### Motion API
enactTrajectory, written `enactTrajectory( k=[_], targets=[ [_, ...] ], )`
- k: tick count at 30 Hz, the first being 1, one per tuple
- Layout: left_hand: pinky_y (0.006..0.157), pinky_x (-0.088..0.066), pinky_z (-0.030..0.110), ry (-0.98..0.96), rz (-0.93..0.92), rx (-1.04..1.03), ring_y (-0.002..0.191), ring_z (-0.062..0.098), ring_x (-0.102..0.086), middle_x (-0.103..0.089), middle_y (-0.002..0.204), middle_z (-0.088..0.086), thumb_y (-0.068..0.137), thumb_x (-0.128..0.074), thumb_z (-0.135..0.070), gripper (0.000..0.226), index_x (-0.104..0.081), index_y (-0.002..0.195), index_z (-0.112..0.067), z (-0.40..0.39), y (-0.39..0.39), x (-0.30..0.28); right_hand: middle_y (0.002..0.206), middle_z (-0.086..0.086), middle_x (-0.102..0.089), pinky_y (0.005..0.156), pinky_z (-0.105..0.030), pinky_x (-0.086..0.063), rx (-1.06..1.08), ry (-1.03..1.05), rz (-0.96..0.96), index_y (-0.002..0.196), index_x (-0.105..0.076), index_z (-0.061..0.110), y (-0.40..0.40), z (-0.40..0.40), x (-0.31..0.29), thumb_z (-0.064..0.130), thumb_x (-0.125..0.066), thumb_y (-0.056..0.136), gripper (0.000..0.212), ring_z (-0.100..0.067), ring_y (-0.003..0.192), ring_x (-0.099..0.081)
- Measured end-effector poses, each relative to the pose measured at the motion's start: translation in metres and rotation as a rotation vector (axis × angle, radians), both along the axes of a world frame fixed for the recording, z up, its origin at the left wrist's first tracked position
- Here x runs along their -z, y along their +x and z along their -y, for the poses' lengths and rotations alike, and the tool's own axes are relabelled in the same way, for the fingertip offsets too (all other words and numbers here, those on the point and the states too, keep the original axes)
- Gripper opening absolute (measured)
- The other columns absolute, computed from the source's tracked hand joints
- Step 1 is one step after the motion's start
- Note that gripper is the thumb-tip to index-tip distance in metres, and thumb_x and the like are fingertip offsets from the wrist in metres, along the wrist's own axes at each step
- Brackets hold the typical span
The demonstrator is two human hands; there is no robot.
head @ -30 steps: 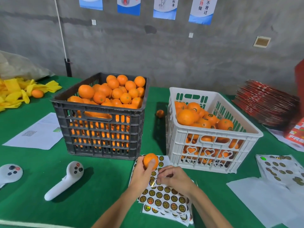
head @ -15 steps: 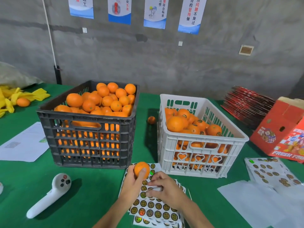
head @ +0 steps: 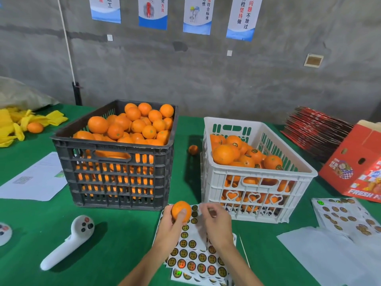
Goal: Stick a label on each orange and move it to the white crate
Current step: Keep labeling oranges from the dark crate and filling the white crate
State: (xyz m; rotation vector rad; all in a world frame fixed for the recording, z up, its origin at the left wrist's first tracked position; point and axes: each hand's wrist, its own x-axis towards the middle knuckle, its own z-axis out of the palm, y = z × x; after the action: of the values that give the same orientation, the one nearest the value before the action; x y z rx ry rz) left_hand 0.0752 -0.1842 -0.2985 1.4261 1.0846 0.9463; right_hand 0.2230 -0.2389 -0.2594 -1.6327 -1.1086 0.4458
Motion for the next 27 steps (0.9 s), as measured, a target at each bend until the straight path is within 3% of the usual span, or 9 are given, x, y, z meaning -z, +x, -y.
enactTrajectory(
  k=[4,7,10,14,16,19,23,25,27],
  targets=[
    [0.101,-0.053,0.051,-0.063,0.198,0.01,0.092,0.021,-0.078,-0.074,0.111,0.004,0.09,-0.063,-0.061,0.047,-0.064,0.117,-0.023,-0.001,-0.002,-0.018,0.098,0.018,-0.065,0.083,-0.028,-0.054,0.012,0.191,0.149,0.097,-0.077,0.026,-0.022,-0.007,-0.021,0.024,-0.069,0.097,0.008,-0.006,0.094,-0.064],
    [0.102,-0.054,0.053,-0.064,0.346,0.074,0.106,0.029,-0.075,-0.073,0.117,0.011,0.083,-0.07,-0.065,0.053,-0.071,0.116,-0.023,-0.008,-0.004,-0.048,0.103,0.019,-0.066,0.087,-0.033,-0.056,-0.037,0.277,0.188,0.101,-0.079,0.024,-0.031,-0.008,-0.044,0.027,-0.071,0.097,0.01,-0.009,0.101,-0.065],
    [0.102,-0.056,0.045,-0.032,0.418,0.131,0.117,0.027,-0.071,-0.073,0.122,0.011,0.082,-0.075,-0.067,0.053,-0.073,0.115,-0.026,-0.018,-0.007,-0.088,0.12,0.021,-0.063,0.096,-0.026,-0.053,-0.114,0.341,0.247,0.122,-0.075,0.024,-0.033,-0.005,-0.076,0.039,-0.069,0.097,0.03,-0.006,0.115,-0.062],
    [0.097,-0.058,0.045,-0.058,0.443,0.182,0.11,0.032,-0.074,-0.076,0.115,0.014,0.075,-0.082,-0.067,0.075,-0.068,0.123,-0.012,-0.028,-0.001,-0.148,0.146,0.003,-0.055,0.104,-0.024,-0.05,-0.069,0.362,0.716,0.145,-0.056,0.013,-0.025,-0.008,-0.114,0.042,-0.066,0.097,0.057,-0.011,0.131,-0.054],
    [0.09,-0.062,0.039,-0.011,0.356,0.245,0.105,0.027,-0.076,-0.078,0.107,0.011,0.076,-0.076,-0.072,0.071,-0.07,0.117,-0.014,-0.032,0.003,-0.177,0.148,-0.006,-0.056,0.098,-0.027,-0.054,0.006,0.407,0.816,0.146,-0.054,0.008,-0.018,-0.012,-0.131,0.043,-0.067,0.095,0.063,-0.017,0.13,-0.058],
    [0.08,-0.063,0.028,0.237,0.121,0.325,0.095,0.014,-0.077,-0.079,0.099,-0.008,0.095,-0.056,-0.067,0.046,-0.07,0.11,-0.026,-0.043,0.002,-0.214,0.148,-0.01,-0.055,0.093,-0.033,-0.055,0.119,0.427,0.769,0.147,-0.052,0.005,-0.002,-0.022,-0.154,0.038,-0.07,0.095,0.064,-0.022,0.129,-0.058],
    [0.074,-0.061,0.036,0.607,-0.05,0.073,0.08,0.014,-0.073,-0.077,0.089,-0.006,0.099,-0.061,-0.04,0.018,-0.074,0.097,-0.028,-0.09,-0.024,-0.257,0.156,-0.005,-0.047,0.098,-0.041,-0.053,0.293,0.27,0.793,0.153,-0.043,0.013,0.03,-0.032,-0.17,0.035,-0.06,0.102,0.058,-0.025,0.134,-0.053],
    [0.078,-0.055,0.035,0.759,-0.318,-0.06,0.087,0.021,-0.071,-0.076,0.092,-0.004,0.102,-0.061,-0.022,0.014,-0.075,0.098,-0.022,-0.124,-0.043,-0.274,0.159,-0.003,-0.042,0.104,-0.042,-0.05,0.352,0.188,0.807,0.155,-0.041,0.015,0.045,-0.035,-0.171,0.037,-0.053,0.104,0.056,-0.026,0.137,-0.05],
    [0.08,-0.049,0.031,0.627,-0.661,0.007,0.101,0.024,-0.068,-0.074,0.106,0.001,0.102,-0.061,-0.016,0.016,-0.076,0.106,-0.02,-0.152,-0.056,-0.283,0.158,-0.005,-0.044,0.098,-0.044,-0.053,0.411,0.146,0.813,0.15,-0.048,0.015,0.055,-0.037,-0.17,0.032,-0.054,0.104,0.049,-0.029,0.133,-0.053]
  ],
)
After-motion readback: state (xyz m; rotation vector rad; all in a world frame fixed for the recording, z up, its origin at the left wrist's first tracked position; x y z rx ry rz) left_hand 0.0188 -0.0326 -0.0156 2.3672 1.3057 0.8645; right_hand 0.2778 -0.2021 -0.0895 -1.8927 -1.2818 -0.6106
